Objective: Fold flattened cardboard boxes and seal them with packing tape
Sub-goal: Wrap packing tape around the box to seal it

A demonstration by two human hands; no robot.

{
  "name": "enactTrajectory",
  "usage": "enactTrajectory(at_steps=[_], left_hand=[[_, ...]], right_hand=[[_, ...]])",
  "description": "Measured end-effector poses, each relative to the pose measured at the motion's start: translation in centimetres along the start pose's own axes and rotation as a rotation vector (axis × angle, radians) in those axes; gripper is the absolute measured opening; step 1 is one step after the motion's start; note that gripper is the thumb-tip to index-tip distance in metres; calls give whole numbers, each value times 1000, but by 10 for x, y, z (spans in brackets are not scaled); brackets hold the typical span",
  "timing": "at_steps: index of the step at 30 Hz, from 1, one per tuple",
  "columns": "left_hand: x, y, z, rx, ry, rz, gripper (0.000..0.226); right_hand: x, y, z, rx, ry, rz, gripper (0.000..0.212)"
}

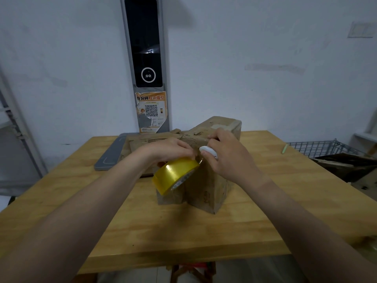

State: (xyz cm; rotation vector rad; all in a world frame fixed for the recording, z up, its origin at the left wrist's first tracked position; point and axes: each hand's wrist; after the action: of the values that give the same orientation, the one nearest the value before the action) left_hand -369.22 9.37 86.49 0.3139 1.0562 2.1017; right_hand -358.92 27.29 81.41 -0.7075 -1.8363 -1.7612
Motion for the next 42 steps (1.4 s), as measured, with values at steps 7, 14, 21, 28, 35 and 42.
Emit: enactTrajectory(at_steps=[7, 14, 21, 28, 35, 42], left_hand=[[-4, 2, 2, -14, -3, 10, 15], [-6, 1, 9, 4, 25, 13, 16], [-8, 1, 10, 33, 6, 4, 18], [-17, 5, -27, 40, 62, 33, 19], [-21, -23, -54, -273, 153, 107, 18], [-23, -58, -59, -428, 160, 110, 33]], right_hand=[[7, 8, -20, -179, -29, -29, 35], [14, 23, -24, -223, -4, -166, 39], [21, 36, -41, -424, 2, -294, 30], [10, 29, -4, -128, 75, -396, 37], [-6, 29, 5, 258, -3, -134, 31], [-69, 17, 31, 121, -194, -119, 37]])
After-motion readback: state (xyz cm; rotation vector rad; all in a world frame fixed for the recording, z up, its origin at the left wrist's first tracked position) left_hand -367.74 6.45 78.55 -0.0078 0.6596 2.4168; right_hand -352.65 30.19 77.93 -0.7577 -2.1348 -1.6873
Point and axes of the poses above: each hand's wrist, its own x-axis towards the middle knuckle, its own y-axis out of the back of the hand, z = x × y, and after that the axes turned 2 degrees about -y, right-handed
